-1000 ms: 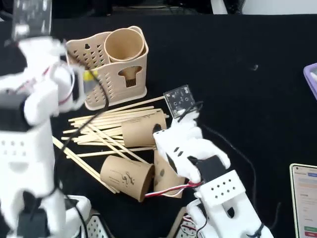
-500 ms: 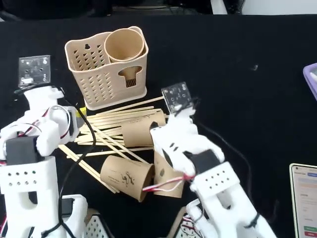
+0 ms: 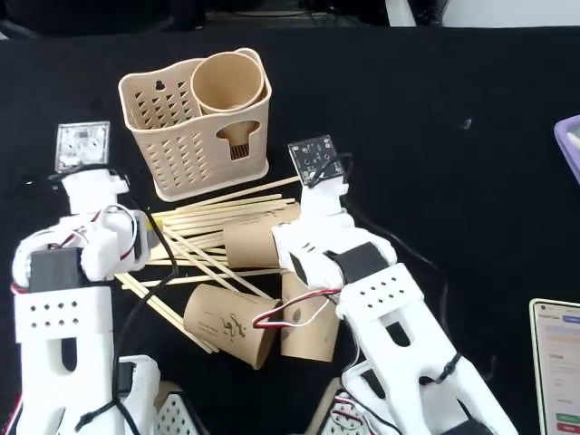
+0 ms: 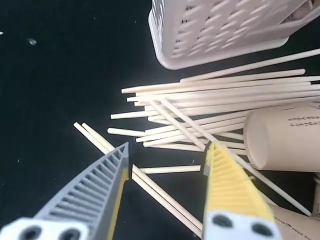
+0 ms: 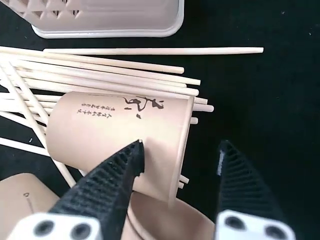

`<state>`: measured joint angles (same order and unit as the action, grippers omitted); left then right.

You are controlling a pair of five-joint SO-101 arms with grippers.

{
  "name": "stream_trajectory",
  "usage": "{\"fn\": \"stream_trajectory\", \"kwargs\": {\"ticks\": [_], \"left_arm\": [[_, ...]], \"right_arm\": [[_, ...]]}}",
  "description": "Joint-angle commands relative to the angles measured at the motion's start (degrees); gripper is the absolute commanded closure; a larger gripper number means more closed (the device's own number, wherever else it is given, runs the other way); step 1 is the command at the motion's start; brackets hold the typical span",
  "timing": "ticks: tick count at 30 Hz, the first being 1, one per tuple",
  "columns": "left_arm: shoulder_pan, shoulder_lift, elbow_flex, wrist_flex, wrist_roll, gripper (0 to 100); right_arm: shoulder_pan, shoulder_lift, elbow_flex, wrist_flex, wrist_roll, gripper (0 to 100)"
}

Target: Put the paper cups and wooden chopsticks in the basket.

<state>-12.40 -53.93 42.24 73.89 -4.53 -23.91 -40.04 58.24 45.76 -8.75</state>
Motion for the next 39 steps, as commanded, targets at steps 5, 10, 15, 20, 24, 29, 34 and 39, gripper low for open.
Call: {"fn": "stream_trajectory", "kwargs": {"ticks": [5,10,15,20,24,29,34,39], "left_arm": [[-0.2,-1.2,6.3,-3.4,0.1,75],[-0.1,-1.2,7.7,-3.4,0.1,75],[-0.5,-1.2,9.0,-4.5,0.1,75],[-0.6,-1.2,11.8,-7.6,0.1,75],[-0.6,-1.2,12.3,-7.7,0.1,75],[-0.6,-1.2,12.3,-7.7,0.1,75],[-0.6,-1.2,12.3,-7.6,0.1,75],[-0.6,-1.2,12.3,-7.7,0.1,75]], "right_arm": [[-4.9,0.0,-1.5,0.3,5.5,89.6],[-4.0,-2.7,-2.1,0.5,6.2,96.1],[-1.9,-15.0,-1.8,3.0,8.8,98.8],[-1.9,-27.6,-1.9,7.6,12.6,98.8],[-1.9,-30.9,-1.9,8.4,16.4,98.8],[-1.9,-23.4,-1.1,7.5,15.8,98.7],[-2.4,-10.6,-1.5,4.1,16.0,97.9],[-4.3,-3.7,-4.3,6.3,15.8,88.7]]}}
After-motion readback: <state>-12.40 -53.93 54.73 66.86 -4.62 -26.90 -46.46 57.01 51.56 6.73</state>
